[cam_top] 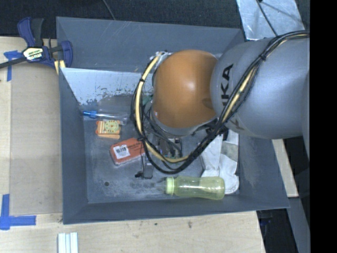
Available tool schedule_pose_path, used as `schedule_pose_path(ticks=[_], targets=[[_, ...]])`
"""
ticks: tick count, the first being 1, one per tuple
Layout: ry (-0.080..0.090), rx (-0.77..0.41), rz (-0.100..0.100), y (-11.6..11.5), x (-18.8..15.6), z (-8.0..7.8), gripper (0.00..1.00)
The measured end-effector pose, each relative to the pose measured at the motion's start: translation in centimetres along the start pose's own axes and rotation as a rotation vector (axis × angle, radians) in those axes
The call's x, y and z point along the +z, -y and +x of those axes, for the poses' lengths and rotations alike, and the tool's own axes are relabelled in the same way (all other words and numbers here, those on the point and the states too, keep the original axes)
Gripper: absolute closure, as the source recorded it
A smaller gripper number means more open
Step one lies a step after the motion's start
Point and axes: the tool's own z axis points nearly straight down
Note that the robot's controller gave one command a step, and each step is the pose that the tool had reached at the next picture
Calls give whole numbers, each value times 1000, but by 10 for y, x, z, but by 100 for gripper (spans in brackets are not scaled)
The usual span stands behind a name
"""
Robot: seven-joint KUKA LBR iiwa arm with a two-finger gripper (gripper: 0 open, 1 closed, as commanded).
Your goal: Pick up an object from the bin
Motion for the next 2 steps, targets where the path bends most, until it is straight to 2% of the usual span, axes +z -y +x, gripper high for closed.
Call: schedule_pose_path(ticks=[1,2], targets=[[8,3,-2,1,-5,-2,0],[16,-54,-3,5,45,-23,0]])
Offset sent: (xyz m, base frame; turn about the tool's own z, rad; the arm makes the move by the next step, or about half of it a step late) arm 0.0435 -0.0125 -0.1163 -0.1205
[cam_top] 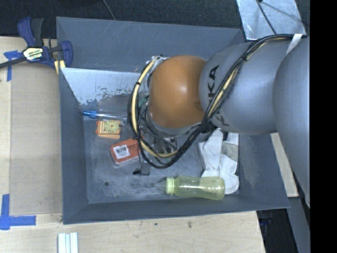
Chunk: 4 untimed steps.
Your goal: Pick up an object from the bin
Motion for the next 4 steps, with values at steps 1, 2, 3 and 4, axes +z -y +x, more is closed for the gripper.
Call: schedule_pose_path(ticks=[1,2,3,4], targets=[[-4,50,1,-4,60,-22,0],[-2,26,0,6,80,2,100],[-2,26,0,7,80,2,100],[-15,19,4,9,33,3,100]])
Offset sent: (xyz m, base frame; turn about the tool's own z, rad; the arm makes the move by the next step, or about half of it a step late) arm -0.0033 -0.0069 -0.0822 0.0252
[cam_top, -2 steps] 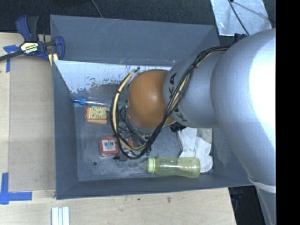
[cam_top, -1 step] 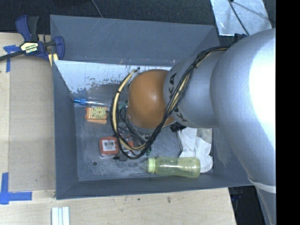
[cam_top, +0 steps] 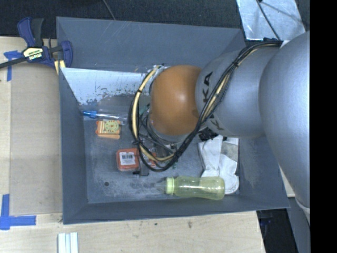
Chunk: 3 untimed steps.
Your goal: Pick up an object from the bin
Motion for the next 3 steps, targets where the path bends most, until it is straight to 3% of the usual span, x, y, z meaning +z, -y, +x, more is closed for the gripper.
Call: schedule_pose_path(ticks=[1,2,3], targets=[[4,-3,-1,0,-15,-2,100],[15,-45,-3,-1,11,20,100],[-4,-50,1,6,-18,29,100]])
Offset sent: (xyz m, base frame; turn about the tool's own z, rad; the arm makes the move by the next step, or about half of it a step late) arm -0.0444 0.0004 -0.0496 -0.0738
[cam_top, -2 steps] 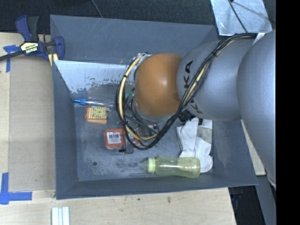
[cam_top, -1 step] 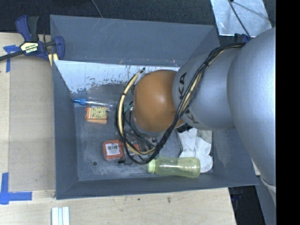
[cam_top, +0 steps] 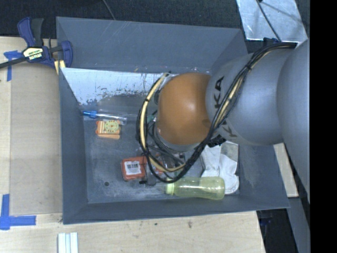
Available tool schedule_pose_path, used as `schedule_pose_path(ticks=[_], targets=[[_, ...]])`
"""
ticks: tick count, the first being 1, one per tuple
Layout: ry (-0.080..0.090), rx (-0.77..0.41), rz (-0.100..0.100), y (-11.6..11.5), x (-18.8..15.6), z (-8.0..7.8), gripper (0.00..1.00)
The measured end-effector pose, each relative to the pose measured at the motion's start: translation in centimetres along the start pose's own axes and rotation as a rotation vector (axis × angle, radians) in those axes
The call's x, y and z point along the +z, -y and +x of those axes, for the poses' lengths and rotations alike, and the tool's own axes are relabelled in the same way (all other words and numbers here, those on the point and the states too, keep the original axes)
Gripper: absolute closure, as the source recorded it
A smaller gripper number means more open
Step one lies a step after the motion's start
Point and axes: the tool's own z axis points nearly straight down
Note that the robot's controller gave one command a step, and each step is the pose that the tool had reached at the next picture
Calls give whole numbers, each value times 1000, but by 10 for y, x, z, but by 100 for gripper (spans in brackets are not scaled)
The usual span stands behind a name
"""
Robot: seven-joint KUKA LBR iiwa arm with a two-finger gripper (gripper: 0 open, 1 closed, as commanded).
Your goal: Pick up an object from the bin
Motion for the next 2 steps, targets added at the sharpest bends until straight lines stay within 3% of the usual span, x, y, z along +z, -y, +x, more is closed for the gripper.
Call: schedule_pose_path(ticks=[1,2], targets=[[14,-62,-2,2,-34,-10,100],[5,-51,-1,2,-81,-6,100]])
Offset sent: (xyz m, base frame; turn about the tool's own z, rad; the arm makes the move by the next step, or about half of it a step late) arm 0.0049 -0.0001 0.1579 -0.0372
